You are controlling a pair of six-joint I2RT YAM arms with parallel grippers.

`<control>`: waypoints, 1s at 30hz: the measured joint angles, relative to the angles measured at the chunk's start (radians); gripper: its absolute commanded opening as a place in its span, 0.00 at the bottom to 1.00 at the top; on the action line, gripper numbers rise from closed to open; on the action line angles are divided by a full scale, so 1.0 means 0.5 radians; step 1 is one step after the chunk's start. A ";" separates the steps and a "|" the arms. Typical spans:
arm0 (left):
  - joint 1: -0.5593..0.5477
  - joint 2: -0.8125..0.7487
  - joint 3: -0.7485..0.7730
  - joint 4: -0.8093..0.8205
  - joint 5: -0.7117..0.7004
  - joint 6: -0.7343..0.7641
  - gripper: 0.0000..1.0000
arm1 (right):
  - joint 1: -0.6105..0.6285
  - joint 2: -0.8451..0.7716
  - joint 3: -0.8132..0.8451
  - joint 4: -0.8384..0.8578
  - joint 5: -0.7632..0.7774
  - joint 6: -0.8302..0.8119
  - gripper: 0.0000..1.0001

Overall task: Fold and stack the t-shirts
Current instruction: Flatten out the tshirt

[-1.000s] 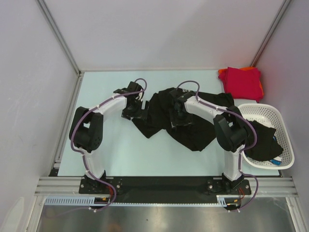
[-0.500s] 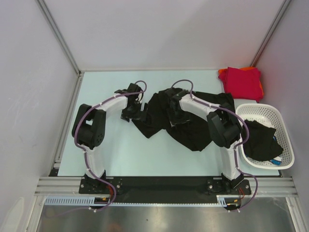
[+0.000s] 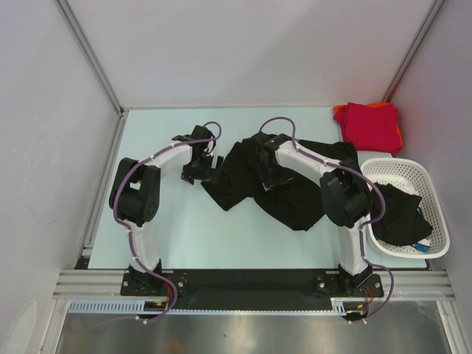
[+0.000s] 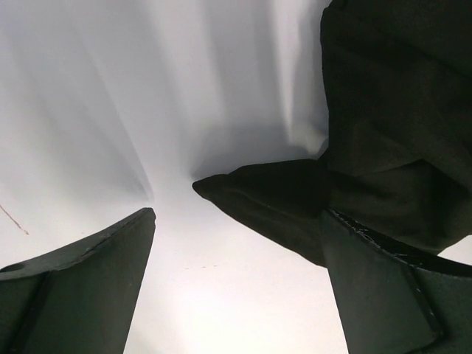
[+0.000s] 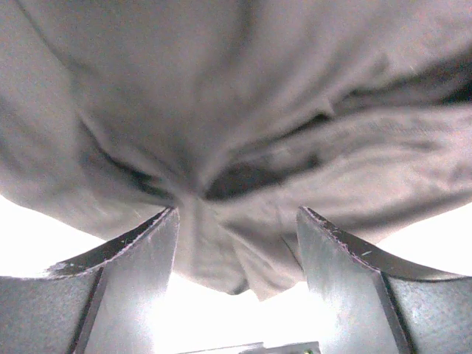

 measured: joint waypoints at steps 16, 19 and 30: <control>0.005 0.045 0.000 0.001 -0.008 0.022 0.98 | -0.079 -0.227 -0.262 0.002 -0.006 -0.021 0.69; 0.005 0.052 0.000 0.002 -0.008 0.037 0.98 | -0.047 -0.211 -0.262 0.011 -0.024 -0.016 0.69; 0.006 0.057 0.000 0.001 -0.031 0.070 0.98 | -0.005 -0.086 -0.262 0.037 -0.056 -0.010 0.61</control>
